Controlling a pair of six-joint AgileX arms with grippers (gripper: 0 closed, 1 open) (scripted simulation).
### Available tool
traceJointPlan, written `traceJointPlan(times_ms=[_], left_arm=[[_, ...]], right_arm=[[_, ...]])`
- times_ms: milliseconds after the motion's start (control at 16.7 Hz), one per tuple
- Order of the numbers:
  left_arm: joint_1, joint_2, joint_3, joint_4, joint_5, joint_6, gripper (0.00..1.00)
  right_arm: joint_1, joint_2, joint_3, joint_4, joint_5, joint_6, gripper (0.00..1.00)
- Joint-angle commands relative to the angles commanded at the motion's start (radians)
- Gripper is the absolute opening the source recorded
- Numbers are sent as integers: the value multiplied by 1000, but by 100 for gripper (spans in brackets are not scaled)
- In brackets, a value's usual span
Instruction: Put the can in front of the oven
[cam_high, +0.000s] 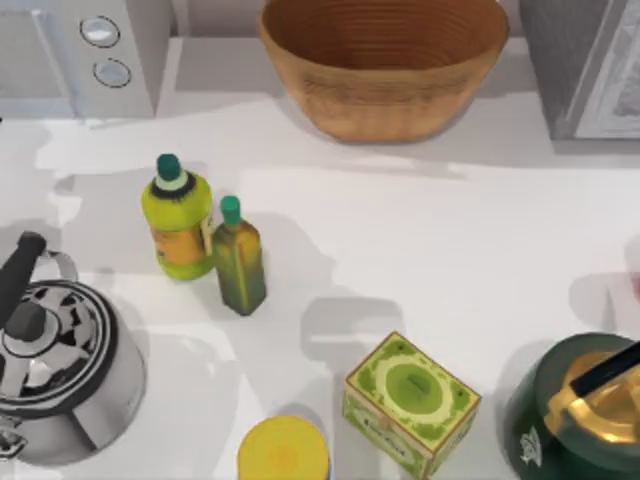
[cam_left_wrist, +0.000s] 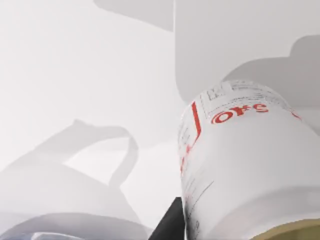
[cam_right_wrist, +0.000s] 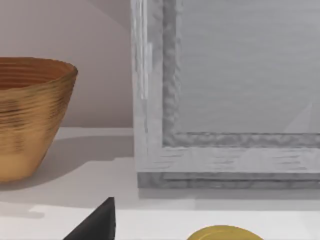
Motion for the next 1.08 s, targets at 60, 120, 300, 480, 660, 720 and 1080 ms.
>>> traceJointPlan(times_ms=[60,120,300,480,660,720,1080], left_arm=[[0,0,0,0,0,0,75],[0,0,0,0,0,0,83],[0,0,0,0,0,0,100],[0,0,0,0,0,0,100],[0,0,0,0,0,0,100],[0,0,0,0,0,0,100],[-1,5,106,-102,0,-1,100]], right_arm=[[0,0,0,0,0,0,100],[0,0,0,0,0,0,100],[0,0,0,0,0,0,100],[0,0,0,0,0,0,100],[0,0,0,0,0,0,100],[0,0,0,0,0,0,100],[0,0,0,0,0,0,100]])
